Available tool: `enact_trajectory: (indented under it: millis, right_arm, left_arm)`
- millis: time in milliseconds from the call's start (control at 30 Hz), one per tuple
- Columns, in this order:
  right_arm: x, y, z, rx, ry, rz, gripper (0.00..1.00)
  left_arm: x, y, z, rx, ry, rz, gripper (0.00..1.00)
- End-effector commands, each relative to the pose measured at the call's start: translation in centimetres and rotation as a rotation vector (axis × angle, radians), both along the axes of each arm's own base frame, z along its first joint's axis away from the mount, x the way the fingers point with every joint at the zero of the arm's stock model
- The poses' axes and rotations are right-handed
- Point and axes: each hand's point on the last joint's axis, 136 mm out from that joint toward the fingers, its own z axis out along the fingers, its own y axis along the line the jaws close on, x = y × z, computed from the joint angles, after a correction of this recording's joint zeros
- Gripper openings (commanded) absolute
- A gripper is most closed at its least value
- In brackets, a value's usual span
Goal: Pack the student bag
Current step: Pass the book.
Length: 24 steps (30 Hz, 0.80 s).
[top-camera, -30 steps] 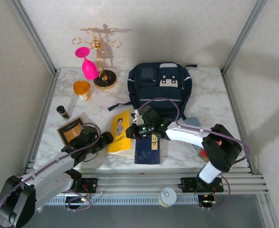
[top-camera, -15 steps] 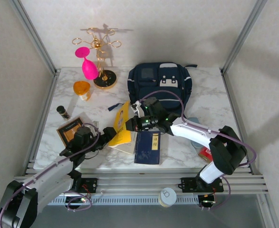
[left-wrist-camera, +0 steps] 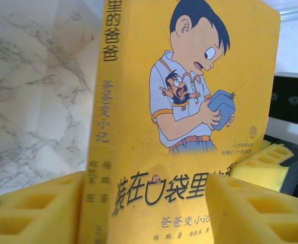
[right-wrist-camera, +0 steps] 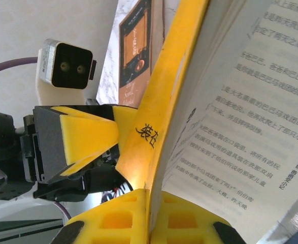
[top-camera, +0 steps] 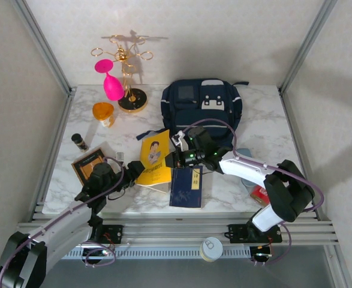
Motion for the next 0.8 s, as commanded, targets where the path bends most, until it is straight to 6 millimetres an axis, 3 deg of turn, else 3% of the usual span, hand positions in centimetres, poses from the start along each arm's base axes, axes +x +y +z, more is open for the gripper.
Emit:
enact_trajectory:
  millis: [0, 267, 367, 467, 533, 700, 767]
  right_arm:
    - [-0.4, 0.1, 0.1, 0.016, -0.034, 0.031, 0.00]
    - [-0.3, -0.3, -1.8, -0.027, -0.021, 0.020, 0.00]
    - [-0.1, -0.3, -2.1, -0.042, -0.022, 0.015, 0.06]
    - [0.2, -0.6, -2.3, -0.062, -0.029, 0.005, 0.24]
    - [0.4, -0.9, -2.3, -0.079, -0.027, -0.013, 0.48]
    - [1.0, -2.7, -1.1, -0.080, -0.014, -0.087, 0.97]
    - [0.9, -3.5, -0.3, -0.057, 0.005, -0.114, 0.99]
  left_arm:
    - [-0.2, -1.5, 2.1, -0.049, -0.067, -0.062, 0.50]
    - [-0.1, -1.4, 1.0, 0.016, -0.034, -0.060, 0.22]
    - [0.0, -1.5, 0.9, 0.023, -0.028, -0.062, 0.14]
    - [0.2, -1.5, 1.3, 0.040, -0.030, -0.063, 0.06]
    - [0.6, -1.6, 2.2, 0.051, -0.039, -0.066, 0.00]
    - [1.7, -2.3, 6.6, 0.001, -0.103, -0.066, 0.00]
    - [2.1, -2.5, 8.6, -0.017, -0.134, -0.061, 0.00]
